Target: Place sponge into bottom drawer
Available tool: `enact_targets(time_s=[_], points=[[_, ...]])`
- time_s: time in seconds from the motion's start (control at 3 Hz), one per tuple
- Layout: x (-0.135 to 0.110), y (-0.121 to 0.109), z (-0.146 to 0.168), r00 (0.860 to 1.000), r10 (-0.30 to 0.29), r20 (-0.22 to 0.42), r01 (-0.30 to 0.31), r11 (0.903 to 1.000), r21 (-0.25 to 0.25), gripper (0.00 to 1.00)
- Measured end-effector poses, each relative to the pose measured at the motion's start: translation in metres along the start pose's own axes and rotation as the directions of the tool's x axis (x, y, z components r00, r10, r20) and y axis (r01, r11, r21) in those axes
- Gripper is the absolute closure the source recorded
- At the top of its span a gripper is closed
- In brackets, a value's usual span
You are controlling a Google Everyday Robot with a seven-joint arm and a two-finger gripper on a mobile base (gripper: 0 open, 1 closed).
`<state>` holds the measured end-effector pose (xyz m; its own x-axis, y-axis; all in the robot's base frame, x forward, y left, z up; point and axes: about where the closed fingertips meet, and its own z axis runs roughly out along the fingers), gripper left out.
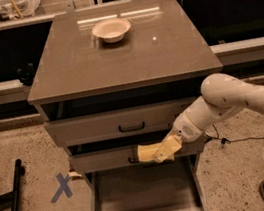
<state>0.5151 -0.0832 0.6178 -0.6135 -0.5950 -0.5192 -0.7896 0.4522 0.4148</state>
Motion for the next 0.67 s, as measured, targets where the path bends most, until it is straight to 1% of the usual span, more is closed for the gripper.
enact_targets(time_s=[0.33,0.67], points=[[0.048,-0.024,0.04,0.99,0.133,-0.047,-0.13,0.9892,0.068,1.0],[0.088,-0.05,0.079,0.971,0.232,-0.062,-0.227,0.9704,0.083,1.0]])
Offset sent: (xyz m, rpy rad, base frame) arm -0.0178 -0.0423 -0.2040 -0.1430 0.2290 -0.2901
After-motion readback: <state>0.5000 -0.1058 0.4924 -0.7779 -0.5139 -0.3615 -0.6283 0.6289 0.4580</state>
